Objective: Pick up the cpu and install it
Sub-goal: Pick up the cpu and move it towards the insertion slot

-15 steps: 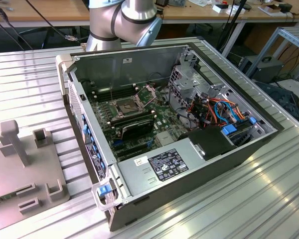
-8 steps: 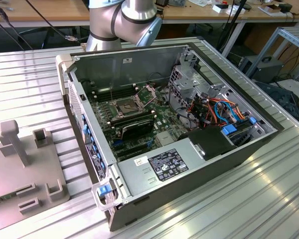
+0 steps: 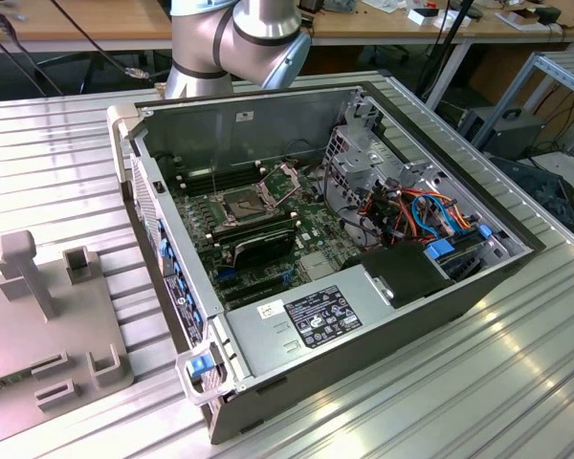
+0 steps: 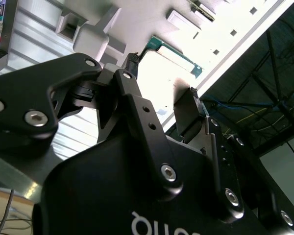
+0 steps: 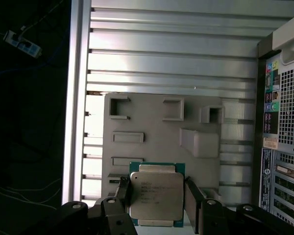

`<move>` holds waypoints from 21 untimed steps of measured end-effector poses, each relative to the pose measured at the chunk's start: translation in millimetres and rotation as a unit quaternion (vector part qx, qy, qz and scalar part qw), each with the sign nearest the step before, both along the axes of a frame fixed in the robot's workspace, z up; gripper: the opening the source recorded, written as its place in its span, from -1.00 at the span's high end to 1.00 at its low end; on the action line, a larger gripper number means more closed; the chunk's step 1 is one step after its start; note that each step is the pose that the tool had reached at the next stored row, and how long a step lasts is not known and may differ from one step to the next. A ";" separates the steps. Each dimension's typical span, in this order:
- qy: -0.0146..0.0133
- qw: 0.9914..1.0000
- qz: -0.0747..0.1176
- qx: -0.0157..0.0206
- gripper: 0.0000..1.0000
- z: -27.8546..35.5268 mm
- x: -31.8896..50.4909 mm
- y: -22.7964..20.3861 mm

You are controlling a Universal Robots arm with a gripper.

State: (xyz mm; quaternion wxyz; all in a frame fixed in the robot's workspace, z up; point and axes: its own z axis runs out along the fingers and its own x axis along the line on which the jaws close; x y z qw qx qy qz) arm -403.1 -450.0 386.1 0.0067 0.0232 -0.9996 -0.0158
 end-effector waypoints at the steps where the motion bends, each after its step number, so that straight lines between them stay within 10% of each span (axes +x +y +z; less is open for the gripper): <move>1: 0.000 1.000 0.000 0.000 -0.08 0.2 0.0 0.0; 21: 0.000 1.000 0.000 0.000 -0.08 8.2 0.0 0.0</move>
